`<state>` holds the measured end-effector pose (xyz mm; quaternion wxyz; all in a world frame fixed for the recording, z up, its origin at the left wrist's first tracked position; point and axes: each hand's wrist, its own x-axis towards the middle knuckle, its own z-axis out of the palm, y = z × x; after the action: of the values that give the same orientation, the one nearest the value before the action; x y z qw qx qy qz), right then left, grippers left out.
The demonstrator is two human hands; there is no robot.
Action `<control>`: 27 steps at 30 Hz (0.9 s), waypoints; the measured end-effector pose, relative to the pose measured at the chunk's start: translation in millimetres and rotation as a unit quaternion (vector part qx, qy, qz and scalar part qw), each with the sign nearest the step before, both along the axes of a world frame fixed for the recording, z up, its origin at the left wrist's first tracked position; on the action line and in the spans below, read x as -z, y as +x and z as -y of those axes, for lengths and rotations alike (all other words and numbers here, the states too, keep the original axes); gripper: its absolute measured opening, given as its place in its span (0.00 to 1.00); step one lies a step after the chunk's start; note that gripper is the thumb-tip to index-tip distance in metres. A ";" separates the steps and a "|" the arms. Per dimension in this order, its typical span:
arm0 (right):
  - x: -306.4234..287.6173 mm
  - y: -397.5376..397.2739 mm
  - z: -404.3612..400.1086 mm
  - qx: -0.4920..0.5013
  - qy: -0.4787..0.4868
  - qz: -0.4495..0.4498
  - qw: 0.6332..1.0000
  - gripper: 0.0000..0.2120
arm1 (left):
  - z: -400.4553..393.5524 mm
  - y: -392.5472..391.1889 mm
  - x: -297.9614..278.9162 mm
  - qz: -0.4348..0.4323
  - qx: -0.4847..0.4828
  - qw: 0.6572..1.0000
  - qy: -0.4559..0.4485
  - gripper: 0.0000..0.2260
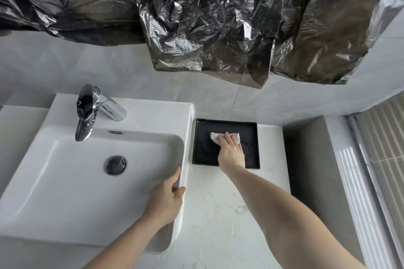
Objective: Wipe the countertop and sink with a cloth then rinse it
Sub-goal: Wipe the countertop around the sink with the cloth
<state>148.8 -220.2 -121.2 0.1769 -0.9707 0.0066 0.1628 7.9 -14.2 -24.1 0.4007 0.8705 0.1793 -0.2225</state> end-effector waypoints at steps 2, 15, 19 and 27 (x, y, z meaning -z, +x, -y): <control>-13.6 2.2 4.5 0.064 0.061 0.000 0.996 0.29 | -0.1 1.4 -0.5 -0.002 0.002 1.000 0.014 0.29; -108.7 -131.8 46.9 0.280 0.357 0.048 0.890 0.13 | 11.0 -2.6 -2.1 0.002 0.010 0.997 0.078 0.28; -93.2 -194.9 61.6 0.328 0.342 0.004 0.881 0.14 | 11.0 -16.2 -5.8 0.012 0.044 0.991 0.129 0.24; -96.1 -253.2 58.4 0.326 0.335 0.017 0.884 0.16 | -15.8 -153.8 -28.9 0.245 0.198 0.943 0.111 0.21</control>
<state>-104.4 -278.6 -25.1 0.5351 -0.7991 0.2644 0.0722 -145.9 1.6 4.8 0.2805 0.9551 -0.0765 -0.0562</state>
